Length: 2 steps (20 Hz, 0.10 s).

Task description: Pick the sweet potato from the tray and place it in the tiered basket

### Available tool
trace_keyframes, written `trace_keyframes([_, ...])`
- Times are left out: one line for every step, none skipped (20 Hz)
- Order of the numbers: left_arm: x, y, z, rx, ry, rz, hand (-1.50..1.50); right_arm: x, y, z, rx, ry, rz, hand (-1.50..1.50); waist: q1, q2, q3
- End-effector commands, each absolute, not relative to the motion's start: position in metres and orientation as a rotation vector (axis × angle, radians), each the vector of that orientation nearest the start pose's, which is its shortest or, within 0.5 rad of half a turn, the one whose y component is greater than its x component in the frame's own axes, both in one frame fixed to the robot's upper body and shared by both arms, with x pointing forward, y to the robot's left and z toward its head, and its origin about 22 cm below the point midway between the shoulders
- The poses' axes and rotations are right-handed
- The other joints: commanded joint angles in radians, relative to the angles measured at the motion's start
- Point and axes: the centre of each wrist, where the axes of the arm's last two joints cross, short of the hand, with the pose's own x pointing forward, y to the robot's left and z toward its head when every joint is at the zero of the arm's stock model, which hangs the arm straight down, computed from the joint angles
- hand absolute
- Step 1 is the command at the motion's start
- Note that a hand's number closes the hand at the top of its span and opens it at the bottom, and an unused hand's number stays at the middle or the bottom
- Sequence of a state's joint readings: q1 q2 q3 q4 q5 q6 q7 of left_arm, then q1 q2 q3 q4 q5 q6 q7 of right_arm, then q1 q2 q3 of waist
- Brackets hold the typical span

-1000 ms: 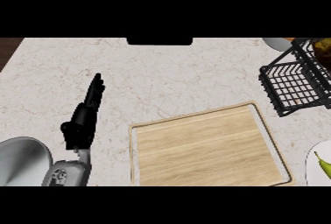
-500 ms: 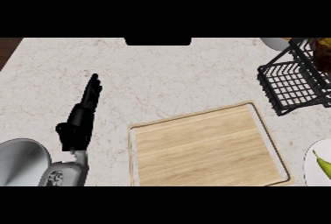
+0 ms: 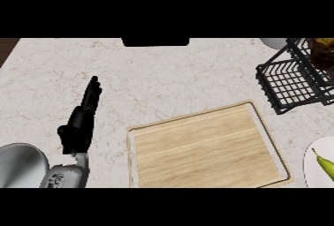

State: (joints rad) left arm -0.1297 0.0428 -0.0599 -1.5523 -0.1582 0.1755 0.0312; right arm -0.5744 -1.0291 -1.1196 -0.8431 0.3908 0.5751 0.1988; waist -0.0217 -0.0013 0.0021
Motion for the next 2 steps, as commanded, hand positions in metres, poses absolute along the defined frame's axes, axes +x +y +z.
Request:
trace_keyframes([0.265, 0.209, 0.026, 0.212, -1.674, -0.090, 0.00, 0.132, -0.643, 0.276, -0.807, -1.393, -0.207, -1.50, 0.004, 0.001, 0.001])
trace_keyframes([0.263, 0.211, 0.016, 0.243, -1.654, -0.081, 0.00, 0.119, -0.648, 0.246, -0.802, -1.404, -0.203, -1.50, -0.013, 0.001, 0.003])
